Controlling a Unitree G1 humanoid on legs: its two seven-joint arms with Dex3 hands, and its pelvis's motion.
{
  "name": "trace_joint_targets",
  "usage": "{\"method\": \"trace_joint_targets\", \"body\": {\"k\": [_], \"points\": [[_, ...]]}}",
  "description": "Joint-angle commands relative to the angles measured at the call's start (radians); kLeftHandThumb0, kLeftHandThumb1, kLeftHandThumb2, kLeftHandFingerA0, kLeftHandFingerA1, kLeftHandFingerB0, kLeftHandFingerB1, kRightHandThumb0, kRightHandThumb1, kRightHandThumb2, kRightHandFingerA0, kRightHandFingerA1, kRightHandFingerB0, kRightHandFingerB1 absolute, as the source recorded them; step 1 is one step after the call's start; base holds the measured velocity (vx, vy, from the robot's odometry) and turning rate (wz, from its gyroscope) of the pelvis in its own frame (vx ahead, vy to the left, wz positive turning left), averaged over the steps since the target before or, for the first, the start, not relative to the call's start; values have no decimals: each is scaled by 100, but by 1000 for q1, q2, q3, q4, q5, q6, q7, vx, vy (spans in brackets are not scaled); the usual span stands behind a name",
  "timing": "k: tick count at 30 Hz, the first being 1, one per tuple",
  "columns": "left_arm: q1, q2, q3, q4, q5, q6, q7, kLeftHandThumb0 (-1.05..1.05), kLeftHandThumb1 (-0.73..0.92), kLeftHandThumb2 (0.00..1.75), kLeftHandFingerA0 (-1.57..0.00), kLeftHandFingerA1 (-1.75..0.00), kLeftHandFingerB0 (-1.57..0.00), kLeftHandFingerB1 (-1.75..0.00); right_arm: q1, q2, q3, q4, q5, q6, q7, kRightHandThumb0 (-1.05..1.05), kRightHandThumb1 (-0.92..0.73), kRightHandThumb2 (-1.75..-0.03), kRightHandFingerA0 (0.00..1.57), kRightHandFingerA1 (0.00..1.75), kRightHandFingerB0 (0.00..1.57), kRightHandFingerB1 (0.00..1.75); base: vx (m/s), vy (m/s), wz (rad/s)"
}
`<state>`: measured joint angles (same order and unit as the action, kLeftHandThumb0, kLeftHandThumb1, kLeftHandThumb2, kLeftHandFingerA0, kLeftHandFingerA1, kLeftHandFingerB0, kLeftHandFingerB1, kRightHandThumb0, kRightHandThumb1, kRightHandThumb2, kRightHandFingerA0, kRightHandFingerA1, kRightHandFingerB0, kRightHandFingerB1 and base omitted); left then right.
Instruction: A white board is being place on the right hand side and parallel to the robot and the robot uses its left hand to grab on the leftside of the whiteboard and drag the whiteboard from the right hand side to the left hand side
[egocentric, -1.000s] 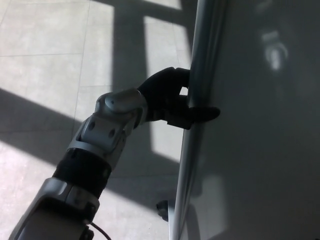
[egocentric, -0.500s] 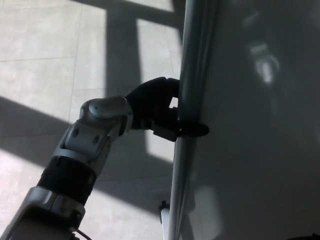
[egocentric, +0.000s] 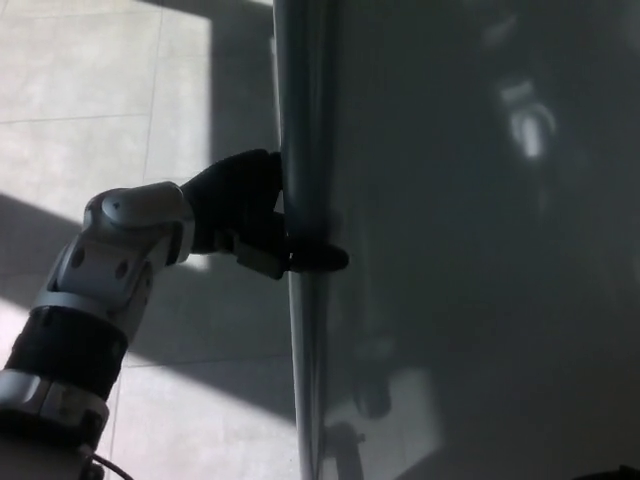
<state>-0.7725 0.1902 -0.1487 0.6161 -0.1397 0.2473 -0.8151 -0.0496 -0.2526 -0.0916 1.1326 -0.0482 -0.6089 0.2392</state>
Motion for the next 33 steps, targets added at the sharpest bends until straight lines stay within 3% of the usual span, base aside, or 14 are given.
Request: {"method": "trace_joint_targets", "body": {"k": [1,9,12,21,22,23,24,26,27,28,30,31,33], "points": [[4,99,34,24,13,-23,-36,-15,64,61,-96,-50,-103,-71,-3,-13,-8,3,14,13,6,-63,-76,-73,76,121,57,84,0,0,0],[10,224,95,39,-17,-29,-112,-5,68,74,-89,-54,-98,-81,-22,-17,-8,9,13,16,10,-62,-74,-74,77,123,57,86,0,0,0],[17,274,111,36,-17,26,-128,-2,69,75,-87,-54,-99,-84,-27,-15,-13,10,22,15,23,-63,-72,-74,78,125,61,91,0,0,0],[8,372,129,160,-6,-91,-257,-4,69,68,-85,-54,-96,-81,-37,-18,-6,11,14,14,30,-64,-73,-75,76,125,61,93,0,0,0],[-2,396,126,175,-6,-59,-285,-1,70,72,-94,-74,-95,-81,-41,-16,-8,11,16,25,29,-65,-73,-73,78,124,62,92,0,0,0],[-8,409,122,194,-5,-62,-313,-1,72,72,-91,-75,-95,-80,-41,-17,-5,8,12,23,25,-64,-73,-74,79,124,62,92,0,0,0],[-15,418,118,216,-5,-70,-341,-3,74,69,-86,-61,-95,-81,-40,-18,-3,6,9,23,21,-63,-72,-75,81,125,62,92,0,0,0],[-32,436,106,264,-2,-78,-406,-6,72,63,-82,-52,-95,-79,-39,-22,7,5,-8,16,6,-62,-74,-75,78,122,60,90,0,0,0],[-38,440,102,278,0,-81,-423,-6,72,63,-82,-52,-95,-79,-38,-25,11,6,-14,12,0,-62,-74,-75,78,122,60,90,0,0,0],[-53,458,86,308,11,-41,-460,-7,65,62,-86,-54,-94,-61,-39,-24,3,8,-1,13,19,-62,-74,-74,76,123,59,90,0,0,0],[-38,473,84,321,17,-93,-472,-13,63,58,-99,-56,-92,-57,-38,-24,2,13,3,9,24,-64,-74,-73,76,125,61,91,0,0,0],[-31,478,86,331,17,-103,-471,-11,66,58,-91,-52,-96,-60,-37,-24,2,13,2,8,23,-64,-74,-74,78,123,60,91,0,0,0],[-20,492,87,351,20,-118,-475,-13,64,59,-91,-51,-98,-58,-37,-24,1,13,4,17,25,-65,-74,-73,78,124,62,91,0,0,0]]}}
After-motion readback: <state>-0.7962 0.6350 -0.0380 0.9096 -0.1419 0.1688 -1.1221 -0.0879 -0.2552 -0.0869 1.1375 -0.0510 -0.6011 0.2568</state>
